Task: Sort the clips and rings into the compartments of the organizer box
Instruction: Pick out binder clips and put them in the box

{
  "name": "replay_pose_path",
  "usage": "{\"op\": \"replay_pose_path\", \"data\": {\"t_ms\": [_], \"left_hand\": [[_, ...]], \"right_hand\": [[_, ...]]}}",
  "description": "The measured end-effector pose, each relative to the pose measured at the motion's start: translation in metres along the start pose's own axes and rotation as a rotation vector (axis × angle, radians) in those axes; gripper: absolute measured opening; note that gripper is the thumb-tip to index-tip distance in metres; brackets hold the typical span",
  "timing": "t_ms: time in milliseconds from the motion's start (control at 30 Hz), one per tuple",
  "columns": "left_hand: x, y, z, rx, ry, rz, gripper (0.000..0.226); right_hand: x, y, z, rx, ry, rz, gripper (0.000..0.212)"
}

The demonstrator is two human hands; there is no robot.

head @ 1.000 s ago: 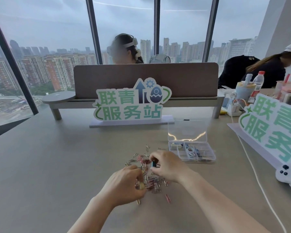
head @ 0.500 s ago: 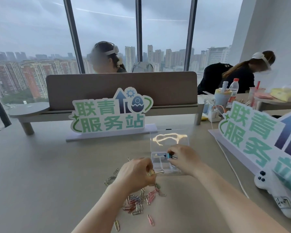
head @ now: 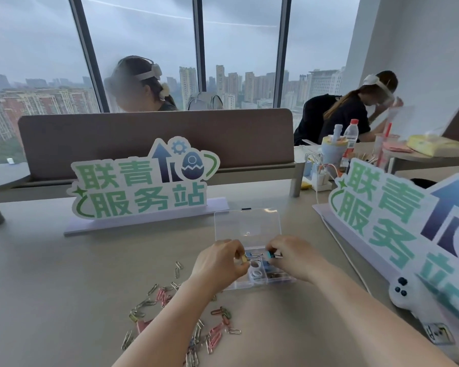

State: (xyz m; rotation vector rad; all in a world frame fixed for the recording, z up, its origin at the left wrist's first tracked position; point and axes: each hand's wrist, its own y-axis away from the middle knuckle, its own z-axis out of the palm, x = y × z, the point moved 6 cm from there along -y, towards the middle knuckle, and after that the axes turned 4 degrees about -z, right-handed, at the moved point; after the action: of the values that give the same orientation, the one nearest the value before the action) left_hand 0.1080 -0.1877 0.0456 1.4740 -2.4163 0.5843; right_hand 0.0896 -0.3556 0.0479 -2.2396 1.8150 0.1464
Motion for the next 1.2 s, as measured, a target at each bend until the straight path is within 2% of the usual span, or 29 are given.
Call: {"op": "replay_pose_path", "data": {"t_ms": [367,567,967,1200], "left_hand": [[-0.002,-0.031,0.017,-0.035,0.008,-0.017,0.021],[-0.002,-0.041,0.025,-0.054,0.003,-0.016,0.023],[0.001,-0.054,0.037,-0.117,-0.040,-0.047,0.039],[-0.001,-0.046,0.034,-0.092,-0.008,-0.040,0.034]], "right_hand": [[0.004,-0.012,0.003,-0.151,0.016,-0.020,0.027],[0.003,-0.011,0.002,-0.179,0.016,-0.039,0.034],[0.004,-0.007,0.004,-0.174,-0.030,-0.054,0.029],[0.003,-0.006,0.003,-0.122,-0.070,-0.033,0.032]]}}
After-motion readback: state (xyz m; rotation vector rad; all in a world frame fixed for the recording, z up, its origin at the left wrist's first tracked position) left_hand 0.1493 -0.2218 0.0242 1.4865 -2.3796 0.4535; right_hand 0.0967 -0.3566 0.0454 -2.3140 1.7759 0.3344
